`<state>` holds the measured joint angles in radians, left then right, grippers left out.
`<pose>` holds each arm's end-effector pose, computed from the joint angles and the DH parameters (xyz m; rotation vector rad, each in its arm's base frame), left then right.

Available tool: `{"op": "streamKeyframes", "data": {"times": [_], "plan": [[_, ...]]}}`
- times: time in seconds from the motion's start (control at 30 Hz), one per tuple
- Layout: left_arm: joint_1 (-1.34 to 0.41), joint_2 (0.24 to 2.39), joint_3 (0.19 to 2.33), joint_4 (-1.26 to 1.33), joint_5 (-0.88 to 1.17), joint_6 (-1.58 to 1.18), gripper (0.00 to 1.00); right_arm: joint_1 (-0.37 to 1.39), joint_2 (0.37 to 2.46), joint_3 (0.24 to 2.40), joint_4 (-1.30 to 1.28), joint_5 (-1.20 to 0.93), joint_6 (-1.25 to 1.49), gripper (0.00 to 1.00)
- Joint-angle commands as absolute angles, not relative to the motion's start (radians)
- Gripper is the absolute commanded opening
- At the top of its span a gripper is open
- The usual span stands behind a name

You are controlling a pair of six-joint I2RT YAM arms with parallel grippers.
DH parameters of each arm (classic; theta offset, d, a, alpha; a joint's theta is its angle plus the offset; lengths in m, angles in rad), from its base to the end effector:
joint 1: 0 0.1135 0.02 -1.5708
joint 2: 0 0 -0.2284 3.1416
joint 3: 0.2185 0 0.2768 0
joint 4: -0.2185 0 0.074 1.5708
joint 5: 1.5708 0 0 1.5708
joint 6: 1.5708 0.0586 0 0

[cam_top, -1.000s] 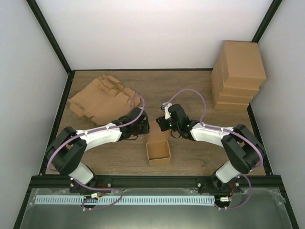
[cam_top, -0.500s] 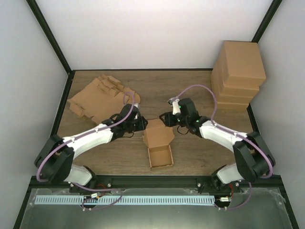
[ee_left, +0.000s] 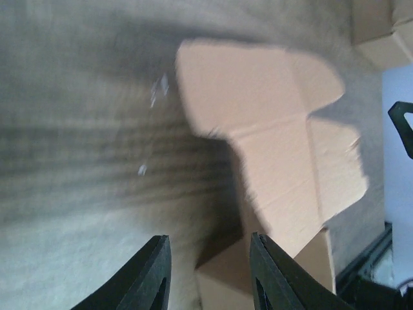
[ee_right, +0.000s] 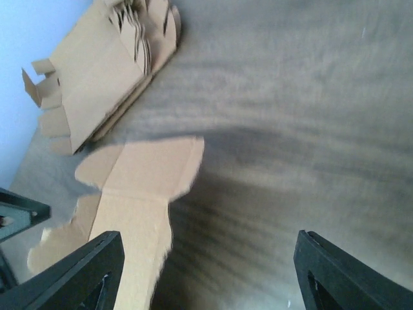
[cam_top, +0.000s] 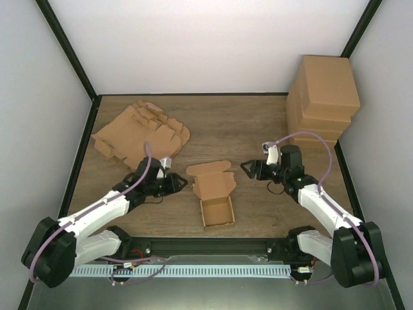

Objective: Fold the paper box

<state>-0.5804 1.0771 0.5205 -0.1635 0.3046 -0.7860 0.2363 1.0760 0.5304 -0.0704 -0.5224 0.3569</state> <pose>0.2166 -0.1631 0.1371 -0.0829 2.4828 -1.0037 0.2610 0.0929 0.1535 -0.1722 2.2291 0.9010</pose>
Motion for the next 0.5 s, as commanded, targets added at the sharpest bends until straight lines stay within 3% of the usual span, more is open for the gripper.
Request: {"op": "streamKeyframes", "data": {"times": [0.0,0.47], "plan": [[-0.557,1.082,0.404,-0.008,0.504,-0.876,0.36,0.203,1.097,0.463,-0.05,-0.71,0.377,0.72],[-0.548,1.208,0.349,0.292,0.658,-0.988,0.4,0.202,1.246,0.374,0.1,-0.789,0.418,0.57]]}}
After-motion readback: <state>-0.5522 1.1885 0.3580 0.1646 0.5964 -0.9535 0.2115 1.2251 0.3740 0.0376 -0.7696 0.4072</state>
